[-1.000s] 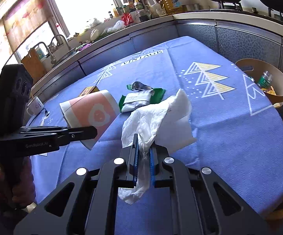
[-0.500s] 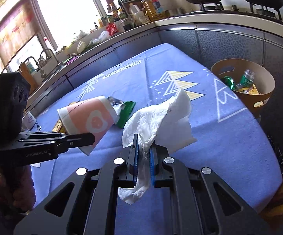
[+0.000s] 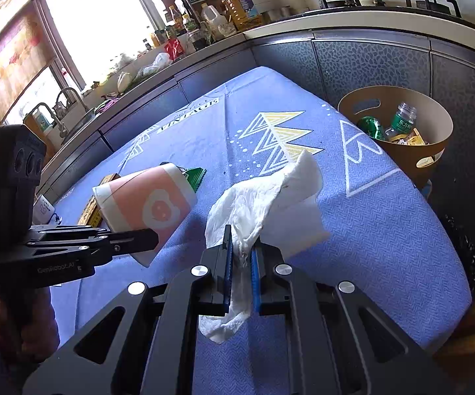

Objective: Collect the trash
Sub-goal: 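Carry the cup with the left tool while the right tool carries the bag to the wastebasket, then open both tools over the wastebasket to drop cup and bag, then grasp the red-yellow spice box with the left tool while the right tool grasps the green-white wrapper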

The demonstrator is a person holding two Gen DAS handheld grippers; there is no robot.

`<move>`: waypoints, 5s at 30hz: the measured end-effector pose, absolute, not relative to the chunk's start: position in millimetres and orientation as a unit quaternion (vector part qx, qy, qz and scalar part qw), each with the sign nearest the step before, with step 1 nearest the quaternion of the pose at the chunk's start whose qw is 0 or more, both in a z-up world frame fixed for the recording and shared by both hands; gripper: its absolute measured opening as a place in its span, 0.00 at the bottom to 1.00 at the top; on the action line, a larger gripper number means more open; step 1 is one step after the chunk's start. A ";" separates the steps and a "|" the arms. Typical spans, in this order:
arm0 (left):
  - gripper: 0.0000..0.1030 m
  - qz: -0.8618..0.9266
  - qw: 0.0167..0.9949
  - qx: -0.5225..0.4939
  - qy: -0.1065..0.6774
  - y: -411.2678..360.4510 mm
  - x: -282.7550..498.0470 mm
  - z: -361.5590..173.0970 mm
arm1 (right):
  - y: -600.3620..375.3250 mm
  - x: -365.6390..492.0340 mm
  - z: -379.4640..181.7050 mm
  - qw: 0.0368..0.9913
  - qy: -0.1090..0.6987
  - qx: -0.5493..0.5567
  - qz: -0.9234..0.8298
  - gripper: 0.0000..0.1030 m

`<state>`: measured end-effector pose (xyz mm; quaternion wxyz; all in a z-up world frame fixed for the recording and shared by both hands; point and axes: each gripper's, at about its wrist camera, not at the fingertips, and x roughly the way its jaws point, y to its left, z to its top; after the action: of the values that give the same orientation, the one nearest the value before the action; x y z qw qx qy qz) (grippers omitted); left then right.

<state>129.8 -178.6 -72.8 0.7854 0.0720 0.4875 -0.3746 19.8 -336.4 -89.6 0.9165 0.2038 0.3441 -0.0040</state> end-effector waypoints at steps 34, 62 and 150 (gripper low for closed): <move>0.52 -0.431 0.750 0.146 0.480 -473.7 241.5 -66.0 | -577.6 100.9 -99.6 0.917 0.283 0.243 -0.144 0.46; 0.70 -0.231 0.889 0.082 0.388 -87.1 163.2 -35.7 | -318.8 95.7 -97.5 0.892 0.378 0.244 0.041 0.46; 0.57 -0.333 0.827 0.097 0.443 -129.1 125.0 -98.4 | -282.1 52.1 -112.0 0.908 0.395 0.131 -0.037 0.52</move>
<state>125.0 -129.1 -98.4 0.8266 0.0970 0.4434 -0.3327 52.1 -282.1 -112.0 0.9083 0.1312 0.3954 -0.0373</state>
